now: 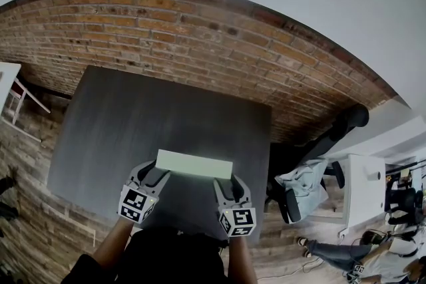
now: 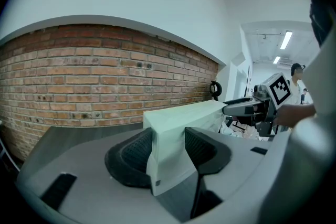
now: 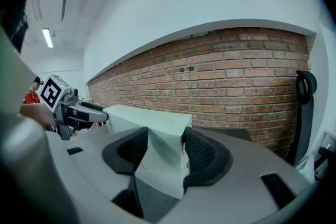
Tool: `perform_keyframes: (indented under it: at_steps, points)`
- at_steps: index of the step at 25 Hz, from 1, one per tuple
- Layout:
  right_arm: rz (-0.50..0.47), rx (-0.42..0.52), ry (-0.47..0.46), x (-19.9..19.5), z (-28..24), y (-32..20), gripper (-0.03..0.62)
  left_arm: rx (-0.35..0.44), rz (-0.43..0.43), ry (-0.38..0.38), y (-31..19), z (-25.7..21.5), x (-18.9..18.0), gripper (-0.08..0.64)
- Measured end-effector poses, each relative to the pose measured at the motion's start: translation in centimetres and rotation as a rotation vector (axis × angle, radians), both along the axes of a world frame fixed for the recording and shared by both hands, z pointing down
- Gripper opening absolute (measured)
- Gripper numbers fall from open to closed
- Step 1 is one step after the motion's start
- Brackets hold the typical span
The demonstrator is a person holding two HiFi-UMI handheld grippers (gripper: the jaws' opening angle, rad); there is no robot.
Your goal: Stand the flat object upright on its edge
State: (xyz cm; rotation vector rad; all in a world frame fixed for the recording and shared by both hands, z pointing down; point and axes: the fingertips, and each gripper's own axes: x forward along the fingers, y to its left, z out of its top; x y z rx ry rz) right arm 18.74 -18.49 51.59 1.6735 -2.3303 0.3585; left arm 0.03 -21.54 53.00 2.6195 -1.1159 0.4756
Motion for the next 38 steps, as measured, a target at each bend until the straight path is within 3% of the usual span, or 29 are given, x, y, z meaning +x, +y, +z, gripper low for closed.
perform_keyframes:
  at_steps: [17,29,38]
  points:
    - [0.016,0.014,0.011,0.0,-0.2,0.3,0.241,0.009,0.013,0.004,0.4,0.1,0.0,0.212]
    - [0.021,0.037,0.024,-0.1,-1.5,0.6,0.241,0.018,-0.035,0.041,0.5,-0.9,-1.6,0.212]
    - [0.046,0.147,0.079,-1.3,-5.3,1.5,0.232,0.072,-0.059,0.081,1.0,-3.5,-2.3,0.210]
